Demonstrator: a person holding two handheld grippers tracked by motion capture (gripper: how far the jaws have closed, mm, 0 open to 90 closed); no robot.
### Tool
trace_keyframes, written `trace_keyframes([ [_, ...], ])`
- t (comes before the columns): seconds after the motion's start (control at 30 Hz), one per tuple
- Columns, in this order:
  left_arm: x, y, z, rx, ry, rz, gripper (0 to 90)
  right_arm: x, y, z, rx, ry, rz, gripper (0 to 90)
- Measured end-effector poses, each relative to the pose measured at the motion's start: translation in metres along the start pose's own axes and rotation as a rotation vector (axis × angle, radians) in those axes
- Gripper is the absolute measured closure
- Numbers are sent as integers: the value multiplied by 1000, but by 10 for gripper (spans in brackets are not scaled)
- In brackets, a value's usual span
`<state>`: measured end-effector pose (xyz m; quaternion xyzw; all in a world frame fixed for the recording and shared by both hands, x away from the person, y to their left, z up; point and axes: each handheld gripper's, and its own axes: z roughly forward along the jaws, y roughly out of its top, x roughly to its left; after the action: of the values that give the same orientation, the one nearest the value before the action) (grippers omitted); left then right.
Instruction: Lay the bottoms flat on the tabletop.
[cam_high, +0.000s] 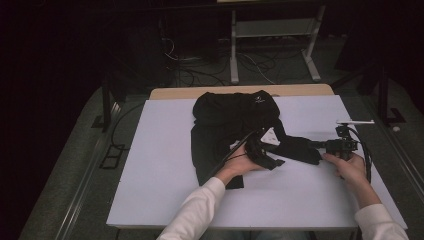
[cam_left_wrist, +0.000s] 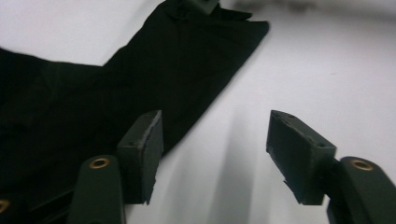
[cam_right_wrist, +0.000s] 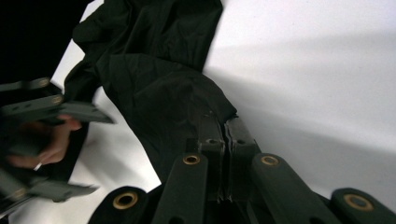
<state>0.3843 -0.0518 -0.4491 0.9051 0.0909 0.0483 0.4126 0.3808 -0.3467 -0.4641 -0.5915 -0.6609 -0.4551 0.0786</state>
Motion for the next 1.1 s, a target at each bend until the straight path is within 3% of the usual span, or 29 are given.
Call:
trace_keyframes([
  [0.2, 8, 9, 19, 28, -62, 17, 475, -2, 0, 0, -1, 6, 7, 860],
  [0.4, 4, 18, 37, 61, -85, 63, 515, -2, 0, -1, -7, 11, 14, 860],
  [0.57, 6, 23, 47, 43, -103, 58, 561, -3, 0, -2, -8, 12, 15, 860],
  [0.73, 10, 27, 50, 50, -104, 63, 688, -4, 0, -1, -7, 14, 20, 860],
  [0.97, 14, 28, 52, 47, -74, 40, 873, -3, 0, 0, 1, 14, 21, 860],
  [1.1, 14, 29, 51, 50, -77, 21, 884, -3, -1, -1, 7, 18, 27, 859],
])
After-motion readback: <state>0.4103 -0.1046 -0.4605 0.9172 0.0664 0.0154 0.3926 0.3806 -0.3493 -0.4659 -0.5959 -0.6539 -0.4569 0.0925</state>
